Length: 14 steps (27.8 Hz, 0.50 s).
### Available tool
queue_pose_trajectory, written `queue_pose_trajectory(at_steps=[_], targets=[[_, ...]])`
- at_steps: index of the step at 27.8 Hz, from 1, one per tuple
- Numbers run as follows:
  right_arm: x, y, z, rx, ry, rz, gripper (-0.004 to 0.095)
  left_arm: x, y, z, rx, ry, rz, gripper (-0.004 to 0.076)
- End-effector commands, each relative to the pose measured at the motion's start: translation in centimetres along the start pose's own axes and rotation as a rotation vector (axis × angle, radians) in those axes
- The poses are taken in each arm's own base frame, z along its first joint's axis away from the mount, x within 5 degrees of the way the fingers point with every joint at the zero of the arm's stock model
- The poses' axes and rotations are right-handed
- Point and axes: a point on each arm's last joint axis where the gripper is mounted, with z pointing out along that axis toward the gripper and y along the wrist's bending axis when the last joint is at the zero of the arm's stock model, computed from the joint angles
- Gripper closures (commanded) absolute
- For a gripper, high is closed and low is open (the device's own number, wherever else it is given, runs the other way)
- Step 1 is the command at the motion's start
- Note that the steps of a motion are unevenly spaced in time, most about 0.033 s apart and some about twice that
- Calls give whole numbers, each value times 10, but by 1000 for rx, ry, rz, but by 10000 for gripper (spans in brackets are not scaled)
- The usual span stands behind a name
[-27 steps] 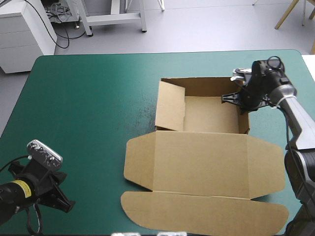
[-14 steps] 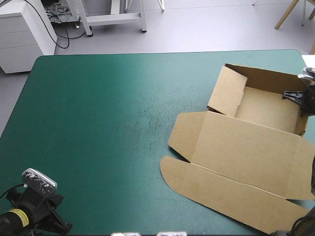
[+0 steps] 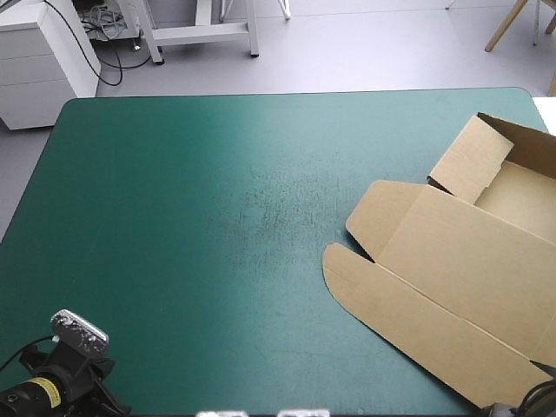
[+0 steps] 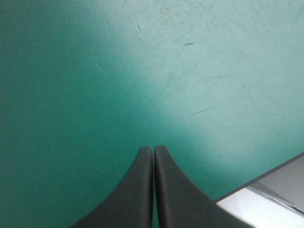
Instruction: Fold the box
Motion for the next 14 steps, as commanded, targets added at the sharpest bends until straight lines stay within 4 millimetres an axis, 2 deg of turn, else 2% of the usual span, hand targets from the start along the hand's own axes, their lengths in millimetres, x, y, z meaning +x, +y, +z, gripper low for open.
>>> queue_pose_trajectory(at_steps=[1, 3, 5, 10, 13, 14], targets=[[0, -8, -31, 42, -99, -8, 647, 0, 1, -5, -8, 29, -9, 734], [0, -8, -31, 40, -99, -8, 492, 0, 2, -5, -12, 29, 0, 734], [0, -8, -31, 33, -99, -5, 403, 0, 2, -5, -12, 31, 4, 734], [1, -8, -35, 37, -109, -32, 414, 0, 2, -5, -10, 31, 4, 734], [4, -9, -47, 35, -138, -30, 445, 0, 2, -5, -12, 31, 4, 734], [7, -7, -58, 10, -163, -39, 466, 0, 2, -5, -12, 31, 4, 734]])
